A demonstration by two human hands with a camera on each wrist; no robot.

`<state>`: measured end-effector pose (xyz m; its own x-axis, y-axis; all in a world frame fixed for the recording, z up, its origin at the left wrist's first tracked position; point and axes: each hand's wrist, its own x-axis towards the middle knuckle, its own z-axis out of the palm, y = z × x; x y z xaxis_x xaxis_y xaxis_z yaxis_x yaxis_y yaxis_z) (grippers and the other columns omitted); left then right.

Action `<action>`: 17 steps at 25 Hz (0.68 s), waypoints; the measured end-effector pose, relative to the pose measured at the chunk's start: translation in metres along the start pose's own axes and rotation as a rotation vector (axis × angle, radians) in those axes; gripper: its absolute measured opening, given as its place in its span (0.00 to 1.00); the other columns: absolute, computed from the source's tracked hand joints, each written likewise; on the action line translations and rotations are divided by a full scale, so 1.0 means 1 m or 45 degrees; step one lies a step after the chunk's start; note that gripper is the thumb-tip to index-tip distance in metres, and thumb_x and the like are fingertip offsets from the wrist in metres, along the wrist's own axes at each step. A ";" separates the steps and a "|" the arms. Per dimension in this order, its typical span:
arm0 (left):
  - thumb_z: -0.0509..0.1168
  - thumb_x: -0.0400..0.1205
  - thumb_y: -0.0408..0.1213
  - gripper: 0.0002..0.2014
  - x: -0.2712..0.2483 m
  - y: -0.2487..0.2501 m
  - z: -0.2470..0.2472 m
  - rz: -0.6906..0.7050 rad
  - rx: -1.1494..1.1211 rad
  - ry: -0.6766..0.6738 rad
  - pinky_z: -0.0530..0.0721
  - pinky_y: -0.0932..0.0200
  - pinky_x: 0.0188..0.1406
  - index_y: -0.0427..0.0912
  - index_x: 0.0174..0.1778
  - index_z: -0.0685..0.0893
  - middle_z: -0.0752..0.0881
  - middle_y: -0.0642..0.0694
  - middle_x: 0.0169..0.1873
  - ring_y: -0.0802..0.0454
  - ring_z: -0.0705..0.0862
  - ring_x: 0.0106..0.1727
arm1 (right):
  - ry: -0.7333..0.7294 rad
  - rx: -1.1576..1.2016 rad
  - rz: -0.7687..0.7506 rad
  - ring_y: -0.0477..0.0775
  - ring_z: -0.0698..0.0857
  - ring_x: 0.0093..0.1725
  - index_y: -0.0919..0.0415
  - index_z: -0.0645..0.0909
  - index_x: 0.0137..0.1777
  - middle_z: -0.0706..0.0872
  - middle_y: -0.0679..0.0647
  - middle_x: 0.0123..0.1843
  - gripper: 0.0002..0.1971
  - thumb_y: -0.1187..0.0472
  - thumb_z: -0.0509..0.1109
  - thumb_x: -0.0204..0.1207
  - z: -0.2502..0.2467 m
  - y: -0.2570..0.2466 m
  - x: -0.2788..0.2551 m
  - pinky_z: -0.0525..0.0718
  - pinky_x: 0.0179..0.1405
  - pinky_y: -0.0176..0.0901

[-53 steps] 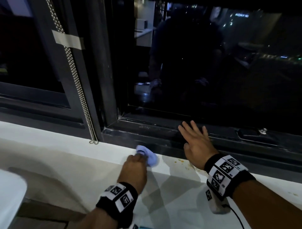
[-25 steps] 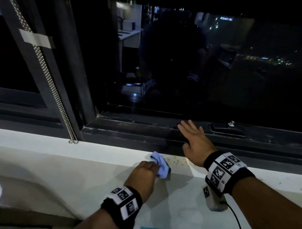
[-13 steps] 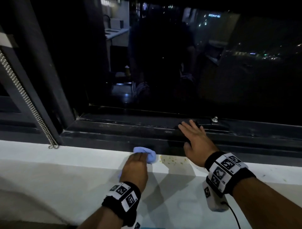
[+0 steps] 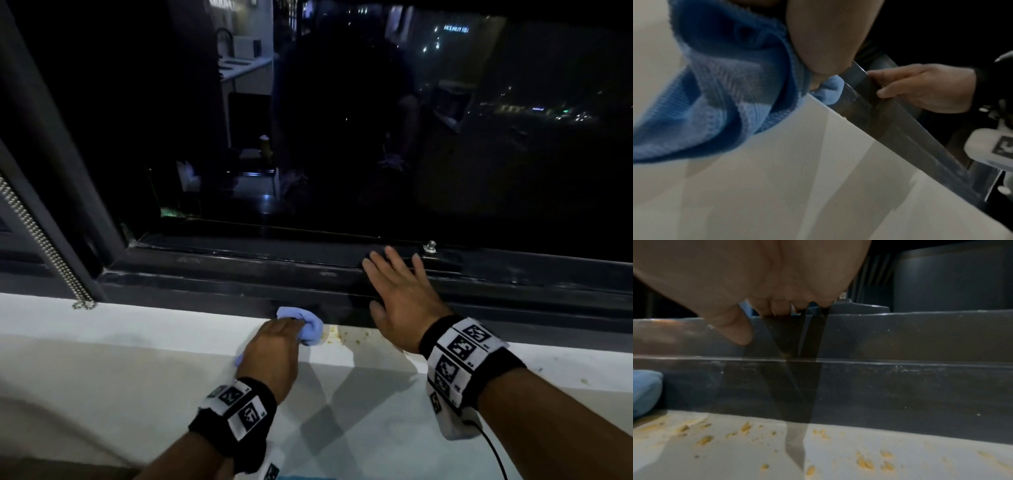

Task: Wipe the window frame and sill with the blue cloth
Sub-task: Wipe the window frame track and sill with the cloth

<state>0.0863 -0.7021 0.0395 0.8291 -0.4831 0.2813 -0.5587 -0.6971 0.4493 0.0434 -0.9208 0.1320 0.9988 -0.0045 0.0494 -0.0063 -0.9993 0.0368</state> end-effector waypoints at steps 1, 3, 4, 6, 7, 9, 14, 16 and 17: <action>0.69 0.71 0.26 0.15 -0.001 0.004 -0.002 -0.035 -0.051 -0.059 0.81 0.59 0.50 0.42 0.53 0.86 0.89 0.48 0.48 0.49 0.86 0.50 | -0.001 -0.015 -0.010 0.51 0.36 0.83 0.54 0.44 0.83 0.45 0.49 0.85 0.33 0.51 0.52 0.81 0.001 -0.001 0.000 0.31 0.79 0.59; 0.65 0.69 0.27 0.15 -0.007 0.010 -0.011 0.045 -0.190 -0.193 0.72 0.73 0.52 0.42 0.50 0.85 0.85 0.54 0.46 0.59 0.81 0.50 | 0.020 -0.010 -0.010 0.50 0.37 0.83 0.54 0.44 0.83 0.46 0.48 0.85 0.31 0.49 0.50 0.83 0.003 0.000 0.003 0.31 0.79 0.59; 0.64 0.66 0.27 0.16 -0.012 0.013 -0.018 0.183 -0.222 -0.250 0.70 0.77 0.51 0.45 0.48 0.84 0.84 0.57 0.42 0.63 0.78 0.47 | 0.028 -0.001 -0.003 0.50 0.37 0.83 0.53 0.45 0.83 0.46 0.48 0.85 0.30 0.49 0.49 0.83 0.004 0.000 0.002 0.30 0.79 0.58; 0.62 0.62 0.28 0.19 -0.016 0.011 -0.030 0.434 -0.176 -0.179 0.71 0.76 0.47 0.49 0.46 0.82 0.87 0.50 0.40 0.60 0.78 0.43 | 0.047 0.005 -0.001 0.51 0.38 0.83 0.54 0.45 0.83 0.47 0.49 0.85 0.30 0.48 0.48 0.83 0.006 -0.001 0.001 0.30 0.79 0.58; 0.62 0.63 0.30 0.18 -0.013 0.002 -0.031 0.512 -0.125 -0.056 0.73 0.71 0.46 0.49 0.47 0.81 0.89 0.45 0.41 0.56 0.79 0.43 | 0.059 -0.007 -0.009 0.52 0.38 0.83 0.54 0.46 0.83 0.47 0.49 0.85 0.31 0.47 0.49 0.83 0.007 -0.001 0.001 0.31 0.79 0.58; 0.61 0.66 0.33 0.14 0.002 0.007 -0.036 0.432 -0.081 0.007 0.78 0.62 0.43 0.45 0.46 0.84 0.90 0.41 0.40 0.52 0.82 0.42 | 0.070 -0.031 -0.017 0.53 0.39 0.83 0.56 0.45 0.83 0.47 0.51 0.85 0.31 0.48 0.49 0.83 0.008 -0.001 0.001 0.32 0.79 0.59; 0.58 0.70 0.32 0.10 0.020 0.031 0.009 0.017 -0.342 -0.304 0.73 0.65 0.40 0.41 0.40 0.84 0.86 0.42 0.43 0.61 0.79 0.37 | 0.062 -0.033 -0.043 0.53 0.38 0.83 0.56 0.44 0.83 0.46 0.51 0.85 0.31 0.49 0.48 0.83 0.008 0.002 -0.001 0.31 0.79 0.59; 0.59 0.67 0.33 0.09 0.010 0.039 0.015 0.061 -0.427 -0.286 0.75 0.64 0.40 0.40 0.37 0.83 0.87 0.39 0.43 0.56 0.81 0.39 | 0.072 -0.025 -0.057 0.53 0.38 0.83 0.56 0.44 0.83 0.46 0.51 0.85 0.31 0.49 0.48 0.83 0.009 0.003 0.002 0.31 0.79 0.59; 0.61 0.67 0.34 0.09 0.003 0.042 0.014 0.172 -0.342 -0.208 0.74 0.65 0.41 0.40 0.38 0.85 0.88 0.40 0.42 0.55 0.81 0.40 | 0.060 -0.024 -0.065 0.53 0.38 0.83 0.56 0.43 0.83 0.45 0.51 0.85 0.31 0.49 0.48 0.83 0.008 0.003 0.002 0.31 0.79 0.59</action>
<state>0.0649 -0.7397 0.0473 0.7215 -0.6552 0.2239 -0.6198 -0.4671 0.6307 0.0454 -0.9240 0.1243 0.9944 0.0488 0.0937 0.0434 -0.9973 0.0589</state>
